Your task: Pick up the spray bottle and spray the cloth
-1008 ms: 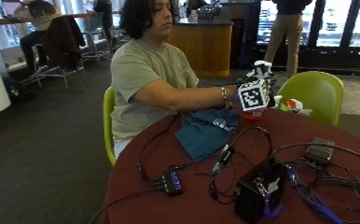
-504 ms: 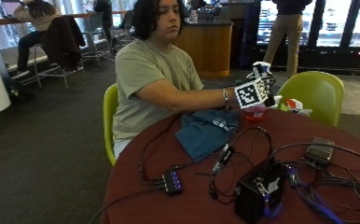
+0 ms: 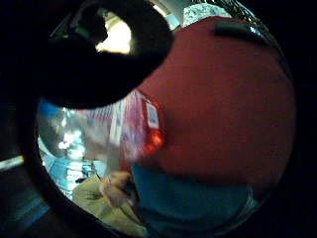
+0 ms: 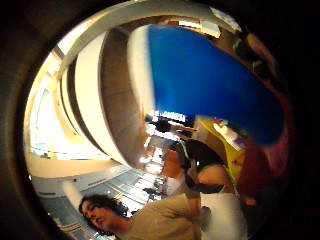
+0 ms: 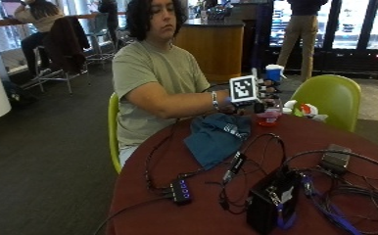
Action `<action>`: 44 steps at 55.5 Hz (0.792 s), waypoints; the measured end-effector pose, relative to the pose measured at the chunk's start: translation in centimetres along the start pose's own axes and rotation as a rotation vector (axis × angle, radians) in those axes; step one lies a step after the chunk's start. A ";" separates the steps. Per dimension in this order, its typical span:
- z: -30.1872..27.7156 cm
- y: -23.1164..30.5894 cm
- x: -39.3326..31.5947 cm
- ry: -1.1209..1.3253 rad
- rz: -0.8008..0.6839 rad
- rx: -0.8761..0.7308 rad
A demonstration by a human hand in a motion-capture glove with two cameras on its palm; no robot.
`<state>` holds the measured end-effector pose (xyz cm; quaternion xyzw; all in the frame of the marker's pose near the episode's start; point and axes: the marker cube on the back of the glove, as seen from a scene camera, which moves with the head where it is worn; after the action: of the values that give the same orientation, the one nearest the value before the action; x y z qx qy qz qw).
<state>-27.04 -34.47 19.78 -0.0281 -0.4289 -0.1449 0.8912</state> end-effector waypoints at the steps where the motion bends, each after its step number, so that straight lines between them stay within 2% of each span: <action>1: -0.4 0.7 -0.1 0.033 0.000 0.002; 13: -8.3 12.9 -0.6 0.411 0.016 -0.091; 25: -14.2 24.4 -2.1 0.606 0.054 -0.022; 34: -16.5 30.3 -2.7 0.780 0.096 0.043; 44: -18.6 34.2 -2.2 0.890 0.139 0.046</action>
<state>-4.60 -4.50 8.82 0.0278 -0.0043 -0.0730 0.9969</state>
